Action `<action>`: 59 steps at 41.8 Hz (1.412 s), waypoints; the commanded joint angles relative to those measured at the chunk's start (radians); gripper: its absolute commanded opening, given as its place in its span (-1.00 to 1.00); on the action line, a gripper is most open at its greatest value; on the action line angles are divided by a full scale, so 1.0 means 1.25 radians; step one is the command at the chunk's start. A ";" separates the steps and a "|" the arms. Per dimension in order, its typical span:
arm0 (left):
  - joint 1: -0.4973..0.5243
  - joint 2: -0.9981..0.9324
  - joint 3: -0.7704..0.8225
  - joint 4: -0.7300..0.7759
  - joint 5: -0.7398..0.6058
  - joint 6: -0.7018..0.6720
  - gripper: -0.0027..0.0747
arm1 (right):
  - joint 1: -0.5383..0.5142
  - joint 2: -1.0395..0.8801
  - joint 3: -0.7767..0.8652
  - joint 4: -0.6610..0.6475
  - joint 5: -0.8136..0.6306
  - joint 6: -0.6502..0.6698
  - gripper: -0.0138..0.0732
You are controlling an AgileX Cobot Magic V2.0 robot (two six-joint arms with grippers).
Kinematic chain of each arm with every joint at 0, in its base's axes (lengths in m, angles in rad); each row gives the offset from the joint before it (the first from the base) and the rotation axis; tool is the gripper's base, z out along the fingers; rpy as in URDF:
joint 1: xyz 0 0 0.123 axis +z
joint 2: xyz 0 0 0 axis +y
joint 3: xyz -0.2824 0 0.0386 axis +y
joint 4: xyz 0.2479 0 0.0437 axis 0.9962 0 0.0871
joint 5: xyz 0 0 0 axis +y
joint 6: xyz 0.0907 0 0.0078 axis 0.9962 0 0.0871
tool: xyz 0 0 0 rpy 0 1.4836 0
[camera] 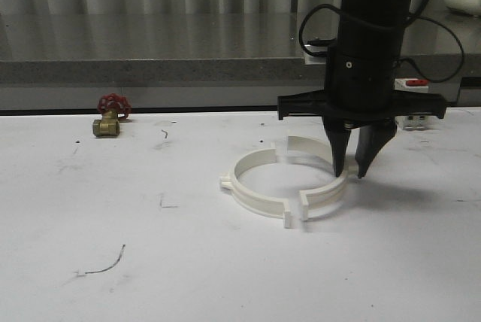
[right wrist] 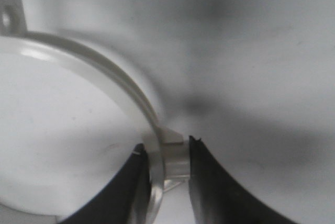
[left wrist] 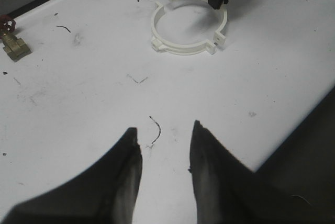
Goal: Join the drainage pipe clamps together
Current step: 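Lower the clamp against the placed half, closing the ring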
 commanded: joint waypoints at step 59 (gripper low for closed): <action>0.001 0.000 -0.023 -0.008 -0.052 -0.001 -0.34 | 0.001 -0.001 -0.035 0.023 -0.046 0.002 -0.09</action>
